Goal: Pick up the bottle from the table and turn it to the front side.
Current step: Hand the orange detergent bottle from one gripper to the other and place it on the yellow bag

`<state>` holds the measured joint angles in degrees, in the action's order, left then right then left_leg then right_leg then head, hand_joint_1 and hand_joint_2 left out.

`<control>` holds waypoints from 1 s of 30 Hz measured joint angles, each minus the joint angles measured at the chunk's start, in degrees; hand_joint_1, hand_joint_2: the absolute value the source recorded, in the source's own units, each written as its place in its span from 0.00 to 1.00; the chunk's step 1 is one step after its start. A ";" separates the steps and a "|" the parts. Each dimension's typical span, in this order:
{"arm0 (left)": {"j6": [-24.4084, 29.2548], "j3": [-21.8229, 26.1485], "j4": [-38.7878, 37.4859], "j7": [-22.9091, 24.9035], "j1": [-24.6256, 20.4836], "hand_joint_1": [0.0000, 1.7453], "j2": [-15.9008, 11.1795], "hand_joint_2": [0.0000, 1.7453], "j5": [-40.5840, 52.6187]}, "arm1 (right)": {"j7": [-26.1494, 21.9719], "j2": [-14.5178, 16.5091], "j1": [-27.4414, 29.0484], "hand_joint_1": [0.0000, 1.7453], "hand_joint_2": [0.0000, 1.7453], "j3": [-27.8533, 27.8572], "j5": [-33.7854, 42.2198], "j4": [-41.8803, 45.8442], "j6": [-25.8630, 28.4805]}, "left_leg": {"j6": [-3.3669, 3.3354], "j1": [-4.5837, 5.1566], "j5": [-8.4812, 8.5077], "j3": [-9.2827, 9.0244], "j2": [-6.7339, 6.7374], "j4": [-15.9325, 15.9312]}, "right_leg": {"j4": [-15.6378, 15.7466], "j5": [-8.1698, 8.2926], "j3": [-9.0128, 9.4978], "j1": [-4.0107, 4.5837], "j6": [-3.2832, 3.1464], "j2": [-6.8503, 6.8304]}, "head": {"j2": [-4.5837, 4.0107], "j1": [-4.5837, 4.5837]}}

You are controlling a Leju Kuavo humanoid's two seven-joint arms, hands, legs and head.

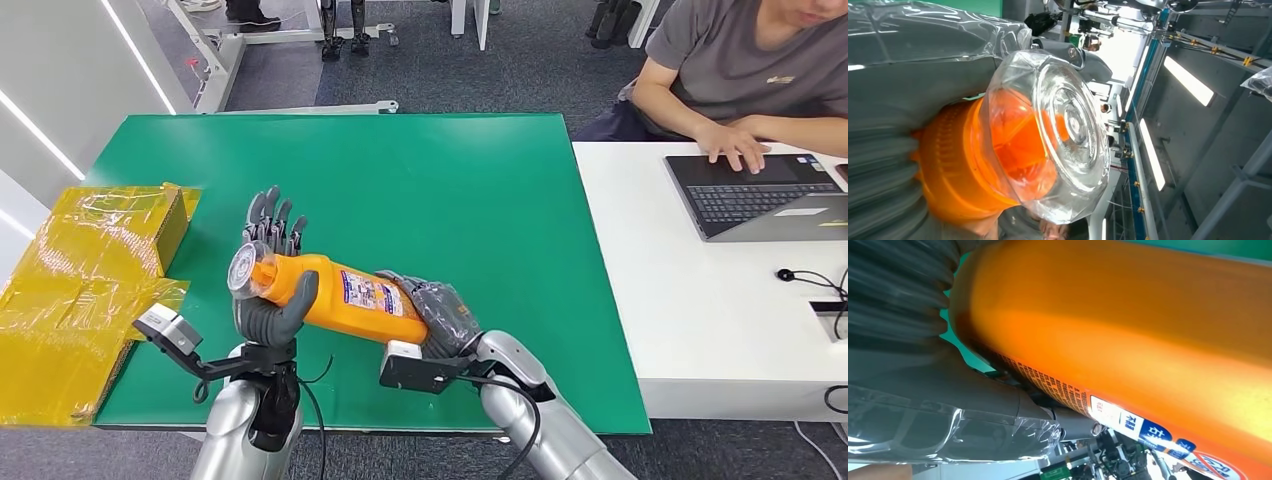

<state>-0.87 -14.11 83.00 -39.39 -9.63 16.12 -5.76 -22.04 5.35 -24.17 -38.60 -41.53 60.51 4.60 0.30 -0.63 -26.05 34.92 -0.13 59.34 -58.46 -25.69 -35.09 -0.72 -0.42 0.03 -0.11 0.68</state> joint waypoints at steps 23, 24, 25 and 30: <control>0.67 0.60 -0.42 -0.24 -0.42 1.00 0.22 1.00 -1.93 | -0.07 0.13 -2.45 0.87 1.00 -0.73 0.05 -2.38 1.11 | 0.00 0.00 0.00 0.01 0.00 0.00 | -0.01 0.01 0.01 0.00 0.00 -0.01 | 0.00 -0.01; 0.67 0.61 -0.42 -0.23 -0.43 1.00 0.22 1.00 -1.93 | -0.04 0.16 -2.45 0.75 1.00 -0.73 0.06 -2.39 1.36 | 0.00 0.00 0.00 0.01 0.00 0.00 | -0.01 0.01 0.01 0.00 0.00 -0.01 | 0.00 -0.01; 0.68 0.61 -0.42 -0.23 -0.44 1.00 0.22 1.00 -1.93 | 0.03 0.22 -2.44 0.69 1.00 -0.73 0.07 -2.40 1.84 | 0.00 0.00 0.00 0.01 0.00 0.00 | -0.01 0.01 0.01 0.00 0.00 -0.01 | 0.00 -0.01; 1.38 0.63 -0.42 -0.24 -0.96 1.00 0.33 1.00 -1.67 | 0.22 1.38 -1.59 0.00 1.00 -0.47 2.51 -2.37 7.70 | 0.00 0.00 0.00 0.01 0.00 0.00 | -0.02 0.01 0.01 0.00 0.00 -0.02 | 0.00 -0.01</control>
<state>0.51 -13.49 82.58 -39.63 -10.59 16.46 -7.44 -21.82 6.73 -25.77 -39.07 -39.02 58.14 12.30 0.30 -0.63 -26.05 34.93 -0.13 59.33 -58.48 -25.68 -35.08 -0.72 -0.42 0.00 -0.11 0.67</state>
